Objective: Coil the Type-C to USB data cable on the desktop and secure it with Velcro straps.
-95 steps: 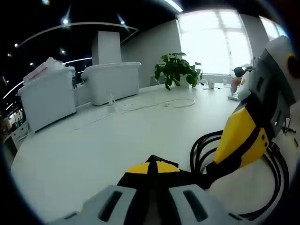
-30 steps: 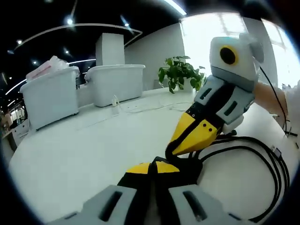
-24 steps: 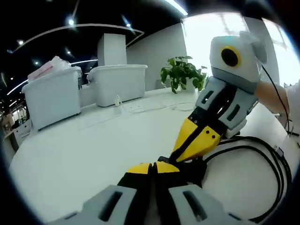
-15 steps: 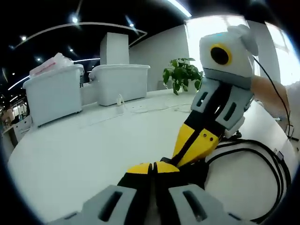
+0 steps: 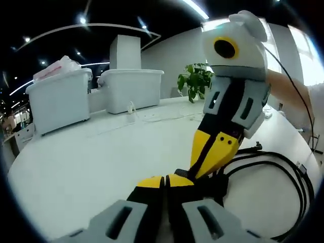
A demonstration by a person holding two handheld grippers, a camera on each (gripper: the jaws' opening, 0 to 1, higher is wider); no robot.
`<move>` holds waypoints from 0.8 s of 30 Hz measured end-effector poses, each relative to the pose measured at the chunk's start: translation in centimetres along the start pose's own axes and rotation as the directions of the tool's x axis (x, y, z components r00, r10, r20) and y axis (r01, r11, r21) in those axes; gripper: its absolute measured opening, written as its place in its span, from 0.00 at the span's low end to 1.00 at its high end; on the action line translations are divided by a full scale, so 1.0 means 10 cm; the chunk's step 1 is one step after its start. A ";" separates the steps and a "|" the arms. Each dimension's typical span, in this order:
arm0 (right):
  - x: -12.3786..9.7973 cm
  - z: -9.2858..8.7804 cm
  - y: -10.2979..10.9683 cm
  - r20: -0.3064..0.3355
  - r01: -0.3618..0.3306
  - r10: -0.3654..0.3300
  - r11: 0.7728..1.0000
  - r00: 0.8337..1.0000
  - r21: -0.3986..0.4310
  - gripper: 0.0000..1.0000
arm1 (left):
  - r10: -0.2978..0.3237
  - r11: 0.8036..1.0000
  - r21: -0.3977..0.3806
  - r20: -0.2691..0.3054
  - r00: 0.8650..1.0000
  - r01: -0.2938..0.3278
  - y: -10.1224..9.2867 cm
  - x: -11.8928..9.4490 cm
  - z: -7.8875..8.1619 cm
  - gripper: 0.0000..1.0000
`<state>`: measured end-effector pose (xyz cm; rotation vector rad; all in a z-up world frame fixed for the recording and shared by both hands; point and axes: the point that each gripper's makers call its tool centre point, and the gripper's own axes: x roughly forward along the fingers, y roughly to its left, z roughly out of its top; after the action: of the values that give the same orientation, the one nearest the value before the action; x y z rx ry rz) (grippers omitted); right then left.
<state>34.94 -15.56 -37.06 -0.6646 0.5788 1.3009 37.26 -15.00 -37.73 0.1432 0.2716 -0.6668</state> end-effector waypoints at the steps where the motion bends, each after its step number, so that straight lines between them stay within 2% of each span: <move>1: 0.00 0.00 0.00 0.001 -0.001 0.001 1.000 1.000 0.001 0.02 | 0.000 1.000 0.002 0.000 1.000 0.000 0.00 0.00 0.00 0.04; 15: 0.08 -0.08 -0.03 -0.073 0.001 -0.002 1.000 0.997 -0.024 0.02 | -0.002 1.000 0.016 0.000 1.000 0.002 -0.03 0.00 0.02 0.04; 17: 0.08 -0.07 -0.03 -0.066 -0.002 0.000 0.999 0.998 -0.033 0.03 | -0.001 1.000 0.016 0.000 1.000 0.001 -0.02 0.00 0.02 0.04; 19: 0.09 -0.06 -0.06 -0.063 0.014 -0.019 0.997 0.998 -0.082 0.06 | 0.000 1.000 0.016 0.000 1.000 0.000 -0.02 0.00 0.02 0.04; 24: 0.08 -0.05 -0.09 -0.057 0.023 -0.028 0.996 0.998 -0.091 0.10 | 0.001 1.000 0.019 -0.001 1.000 -0.001 -0.02 0.00 0.02 0.04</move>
<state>35.97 -15.53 -37.92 -0.7837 0.5593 1.2929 37.18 -15.21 -37.56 0.1614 0.2660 -0.6681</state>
